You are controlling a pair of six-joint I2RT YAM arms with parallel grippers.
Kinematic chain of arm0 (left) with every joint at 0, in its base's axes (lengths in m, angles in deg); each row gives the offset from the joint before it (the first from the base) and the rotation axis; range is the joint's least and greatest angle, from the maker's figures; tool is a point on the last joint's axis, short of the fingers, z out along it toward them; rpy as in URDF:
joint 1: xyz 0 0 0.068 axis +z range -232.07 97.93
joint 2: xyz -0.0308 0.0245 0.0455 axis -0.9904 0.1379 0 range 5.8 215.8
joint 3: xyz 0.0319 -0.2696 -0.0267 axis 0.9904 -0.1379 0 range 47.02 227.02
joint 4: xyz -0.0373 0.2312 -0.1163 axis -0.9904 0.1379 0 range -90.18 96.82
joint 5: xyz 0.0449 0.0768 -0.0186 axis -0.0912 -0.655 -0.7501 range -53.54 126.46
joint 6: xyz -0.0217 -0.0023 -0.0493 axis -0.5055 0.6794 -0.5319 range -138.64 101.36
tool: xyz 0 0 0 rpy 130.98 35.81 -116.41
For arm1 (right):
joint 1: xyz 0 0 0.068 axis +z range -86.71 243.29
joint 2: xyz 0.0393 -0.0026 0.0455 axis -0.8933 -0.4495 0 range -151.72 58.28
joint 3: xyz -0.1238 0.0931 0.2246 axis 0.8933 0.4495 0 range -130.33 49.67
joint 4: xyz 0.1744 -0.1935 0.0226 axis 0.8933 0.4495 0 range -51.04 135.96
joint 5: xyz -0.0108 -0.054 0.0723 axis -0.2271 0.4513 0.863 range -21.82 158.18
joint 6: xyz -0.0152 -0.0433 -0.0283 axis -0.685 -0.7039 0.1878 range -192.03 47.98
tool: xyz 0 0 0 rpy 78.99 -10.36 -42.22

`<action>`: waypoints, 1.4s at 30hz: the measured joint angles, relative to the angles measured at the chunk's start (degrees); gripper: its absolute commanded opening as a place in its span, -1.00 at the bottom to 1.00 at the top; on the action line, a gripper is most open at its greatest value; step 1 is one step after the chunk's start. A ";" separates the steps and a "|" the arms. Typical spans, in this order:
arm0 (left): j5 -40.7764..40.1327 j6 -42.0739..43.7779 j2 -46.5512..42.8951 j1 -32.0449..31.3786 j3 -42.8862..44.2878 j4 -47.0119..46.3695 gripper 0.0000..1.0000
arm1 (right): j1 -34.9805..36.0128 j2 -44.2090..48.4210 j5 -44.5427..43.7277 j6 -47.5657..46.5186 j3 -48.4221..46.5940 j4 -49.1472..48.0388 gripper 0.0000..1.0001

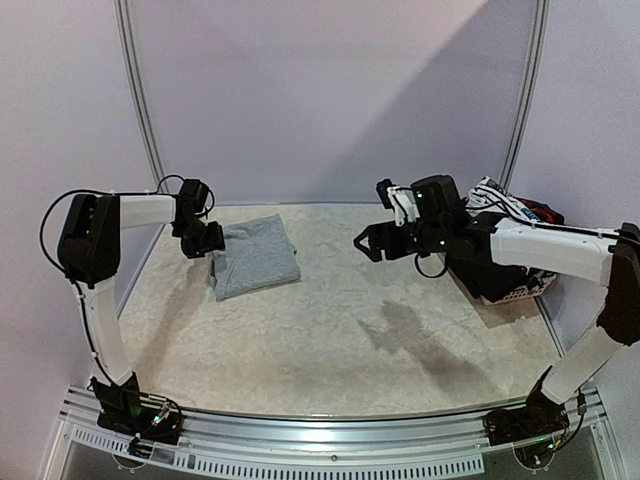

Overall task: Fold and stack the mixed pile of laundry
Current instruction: Pick up the square-folded tank top from the center of the board, then move the square-folded tank top to the corner of the board.

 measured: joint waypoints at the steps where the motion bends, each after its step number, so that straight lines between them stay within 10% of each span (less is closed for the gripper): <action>1: 0.04 -0.02 0.37 0.00 0.00 0.00 0.16 | 0.09 0.55 -0.07 0.20 0.52 -0.20 0.67; 8: -0.02 0.33 4.11 -0.20 0.48 -0.11 -0.07 | 1.01 2.16 -0.72 1.27 4.35 -0.98 0.65; 18: 0.70 0.44 6.05 -0.26 2.91 -0.44 -1.00 | 1.66 5.38 -1.66 1.55 7.45 -0.98 0.64; 42: -5.51 10.29 25.07 4.20 42.88 18.60 -1.00 | 1.75 16.13 -3.50 2.51 17.18 -1.20 0.64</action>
